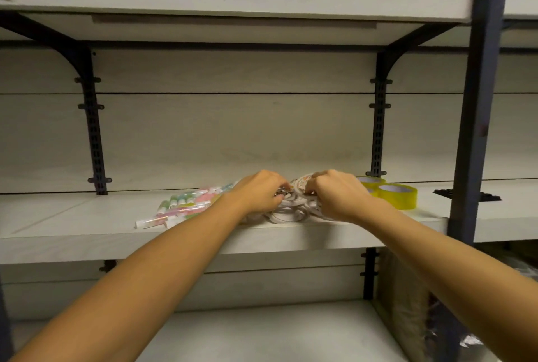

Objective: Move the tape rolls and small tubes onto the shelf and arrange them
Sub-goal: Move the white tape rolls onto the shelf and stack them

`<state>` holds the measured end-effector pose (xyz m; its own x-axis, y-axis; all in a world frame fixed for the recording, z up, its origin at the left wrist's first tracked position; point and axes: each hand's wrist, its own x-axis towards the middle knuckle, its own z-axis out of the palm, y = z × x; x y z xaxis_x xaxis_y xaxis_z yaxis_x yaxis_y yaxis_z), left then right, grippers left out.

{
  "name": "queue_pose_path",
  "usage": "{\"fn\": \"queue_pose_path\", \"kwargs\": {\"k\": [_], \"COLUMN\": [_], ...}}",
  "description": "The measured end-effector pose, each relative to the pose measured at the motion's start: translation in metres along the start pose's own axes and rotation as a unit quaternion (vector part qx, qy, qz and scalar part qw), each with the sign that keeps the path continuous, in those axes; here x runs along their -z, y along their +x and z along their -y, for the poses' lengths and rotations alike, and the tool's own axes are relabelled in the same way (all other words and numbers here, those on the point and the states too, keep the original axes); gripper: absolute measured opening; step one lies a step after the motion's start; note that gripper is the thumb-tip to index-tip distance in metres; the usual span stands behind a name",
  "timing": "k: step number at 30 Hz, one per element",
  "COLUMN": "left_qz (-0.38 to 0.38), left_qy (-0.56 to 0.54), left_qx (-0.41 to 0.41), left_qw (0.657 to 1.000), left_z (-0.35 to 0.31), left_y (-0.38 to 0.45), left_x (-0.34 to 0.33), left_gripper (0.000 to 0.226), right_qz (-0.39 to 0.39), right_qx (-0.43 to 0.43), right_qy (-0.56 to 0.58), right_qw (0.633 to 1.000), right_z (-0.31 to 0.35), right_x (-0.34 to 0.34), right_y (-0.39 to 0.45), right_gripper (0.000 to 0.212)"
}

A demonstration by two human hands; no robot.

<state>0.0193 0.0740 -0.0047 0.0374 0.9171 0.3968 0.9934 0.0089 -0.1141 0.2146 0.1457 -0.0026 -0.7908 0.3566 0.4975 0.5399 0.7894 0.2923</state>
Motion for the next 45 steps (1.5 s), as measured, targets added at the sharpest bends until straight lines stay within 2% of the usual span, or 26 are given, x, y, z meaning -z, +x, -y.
{"fn": "queue_pose_path", "kwargs": {"k": [6,11,14,17,19,21,24,33,37,41,45], "left_qz": [0.033,0.047,0.034,0.011,-0.009,-0.041,-0.081,-0.115,-0.123,-0.129,-0.130], "left_qy": [0.009,0.016,0.020,0.001,-0.030,-0.069,-0.100,-0.111,-0.122,-0.136,-0.173], "left_qx": [0.004,0.002,0.008,0.020,0.033,0.036,0.013,-0.078,-0.122,-0.158,-0.191], "left_qw": [0.999,0.999,0.999,1.000,0.999,0.996,0.992,0.984,0.977,0.969,0.958], "left_z": [-0.008,-0.016,-0.017,-0.015,-0.012,-0.011,-0.015,-0.059,-0.085,-0.123,-0.166], "left_y": [0.013,0.016,0.018,0.019,0.020,0.021,0.024,0.043,0.057,0.068,0.074], "left_x": [-0.004,-0.005,-0.009,-0.008,-0.006,-0.001,0.011,0.018,0.009,0.009,0.008], "left_gripper": [0.024,0.006,0.019,0.003,0.013,0.013,0.011,0.008,0.007,0.011,0.006], "right_qz": [-0.032,-0.050,-0.052,-0.048,-0.044,-0.043,-0.049,-0.052,-0.074,-0.070,-0.066], "right_qx": [-0.084,-0.110,-0.114,-0.116,-0.119,-0.124,-0.141,-0.184,-0.224,-0.274,-0.333], "right_qy": [-0.004,0.001,0.012,0.029,0.034,0.038,0.036,0.021,-0.008,-0.024,-0.051], "right_qw": [0.996,0.993,0.992,0.992,0.991,0.991,0.988,0.981,0.972,0.959,0.939], "right_z": [-0.034,-0.047,-0.048,-0.048,-0.047,-0.046,-0.049,-0.062,-0.072,-0.085,-0.108], "right_x": [0.024,0.031,0.031,0.029,0.027,0.026,0.024,0.039,0.061,0.079,0.093], "right_y": [-0.002,-0.008,-0.014,-0.019,-0.021,-0.023,-0.026,-0.060,-0.097,-0.143,-0.191], "right_gripper": [0.032,0.033,0.030,0.029,0.028,0.027,0.027,0.026,0.030,0.022,0.022]}}
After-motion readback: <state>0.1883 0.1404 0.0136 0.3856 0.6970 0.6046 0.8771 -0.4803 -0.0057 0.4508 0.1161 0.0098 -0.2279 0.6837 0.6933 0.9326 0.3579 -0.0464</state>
